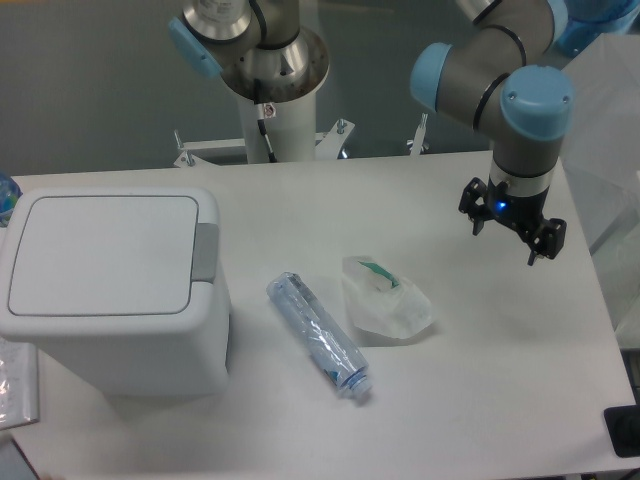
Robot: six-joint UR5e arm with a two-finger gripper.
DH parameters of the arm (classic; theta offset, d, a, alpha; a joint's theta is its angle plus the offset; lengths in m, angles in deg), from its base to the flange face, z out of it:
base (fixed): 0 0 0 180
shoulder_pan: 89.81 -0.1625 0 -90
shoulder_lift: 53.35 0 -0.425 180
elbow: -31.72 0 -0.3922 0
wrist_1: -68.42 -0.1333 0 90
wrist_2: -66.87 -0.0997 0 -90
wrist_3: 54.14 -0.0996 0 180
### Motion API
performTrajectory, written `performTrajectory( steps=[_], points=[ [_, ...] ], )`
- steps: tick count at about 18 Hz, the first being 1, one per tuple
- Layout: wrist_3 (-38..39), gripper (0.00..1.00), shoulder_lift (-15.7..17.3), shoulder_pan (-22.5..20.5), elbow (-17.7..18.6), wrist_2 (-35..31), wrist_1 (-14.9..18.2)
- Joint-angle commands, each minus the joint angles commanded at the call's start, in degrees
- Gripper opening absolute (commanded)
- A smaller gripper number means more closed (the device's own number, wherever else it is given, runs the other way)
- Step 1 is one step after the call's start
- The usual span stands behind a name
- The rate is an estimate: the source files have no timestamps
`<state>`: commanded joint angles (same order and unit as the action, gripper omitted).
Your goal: Open the trash can
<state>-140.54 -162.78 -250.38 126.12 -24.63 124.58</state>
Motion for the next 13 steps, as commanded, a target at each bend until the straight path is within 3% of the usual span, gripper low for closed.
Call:
performTrajectory(
  steps=[9, 13],
  points=[
    [0.44, 1.00, 0.35, 2.20, 2.19, 2.10, -0.53],
    [10.69, 1.00, 1.93, 2.72, 3.07, 11.13, -0.44]
  ],
)
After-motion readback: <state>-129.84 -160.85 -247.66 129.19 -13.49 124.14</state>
